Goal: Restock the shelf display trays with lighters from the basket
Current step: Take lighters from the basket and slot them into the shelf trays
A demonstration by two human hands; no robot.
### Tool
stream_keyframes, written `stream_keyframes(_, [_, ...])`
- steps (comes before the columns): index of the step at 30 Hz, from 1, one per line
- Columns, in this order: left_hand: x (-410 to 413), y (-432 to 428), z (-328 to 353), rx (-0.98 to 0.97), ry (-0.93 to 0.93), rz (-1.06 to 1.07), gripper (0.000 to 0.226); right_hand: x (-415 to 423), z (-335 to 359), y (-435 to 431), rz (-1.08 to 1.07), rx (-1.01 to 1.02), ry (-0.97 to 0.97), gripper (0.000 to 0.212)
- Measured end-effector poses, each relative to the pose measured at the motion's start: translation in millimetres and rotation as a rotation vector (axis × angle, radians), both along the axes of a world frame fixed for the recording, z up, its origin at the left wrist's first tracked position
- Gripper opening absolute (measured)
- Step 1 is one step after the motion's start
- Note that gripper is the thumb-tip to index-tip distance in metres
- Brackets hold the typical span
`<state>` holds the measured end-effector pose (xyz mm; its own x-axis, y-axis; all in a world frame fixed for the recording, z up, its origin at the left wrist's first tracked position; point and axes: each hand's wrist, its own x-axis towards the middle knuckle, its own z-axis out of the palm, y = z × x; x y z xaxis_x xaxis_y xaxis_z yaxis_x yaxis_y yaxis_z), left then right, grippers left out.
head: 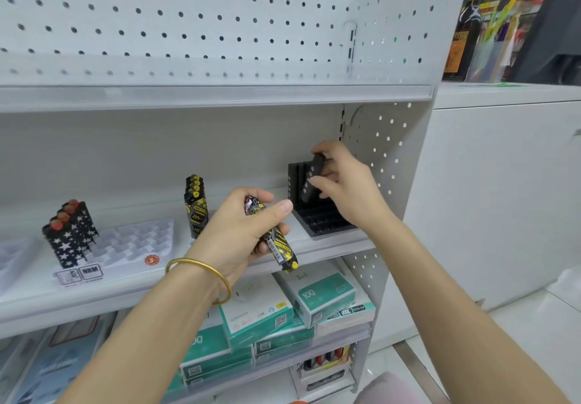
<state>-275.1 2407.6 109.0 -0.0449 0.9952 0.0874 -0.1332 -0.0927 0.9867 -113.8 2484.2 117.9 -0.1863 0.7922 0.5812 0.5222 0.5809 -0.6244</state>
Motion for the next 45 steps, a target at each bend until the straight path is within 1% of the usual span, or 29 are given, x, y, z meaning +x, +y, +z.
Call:
stream_keyframes(4, [-3,-1,-1,-0.002,0.014,0.002,0.024,-10,-8,3,0.002,0.005,-0.054,0.035])
stream_keyframes(10, [-4,-6,-4,-0.018,0.008,-0.040,0.025,-10,-4,7,-0.060,0.032,-0.139,0.027])
stream_keyframes(19, [-4,-7,-6,-0.031,0.021,-0.047,0.026,-11,7,1,-0.129,0.075,-0.270,0.029])
stream_keyframes(23, [-4,-7,-7,-0.035,0.024,-0.045,0.026,-14,8,2,-0.124,0.077,-0.310,0.030])
stream_keyframes(27, [-3,-7,-8,-0.044,0.019,-0.039,0.026,-19,5,9,-0.123,0.073,-0.305,0.029])
stream_keyframes(31, [-4,-8,-8,-0.044,0.014,-0.042,0.026,-20,-2,10,-0.121,0.067,-0.229,0.028])
stream_keyframes(45, [-6,-10,-8,-0.037,-0.012,-0.046,0.025,-31,-3,10,-0.079,0.001,-0.191,0.029])
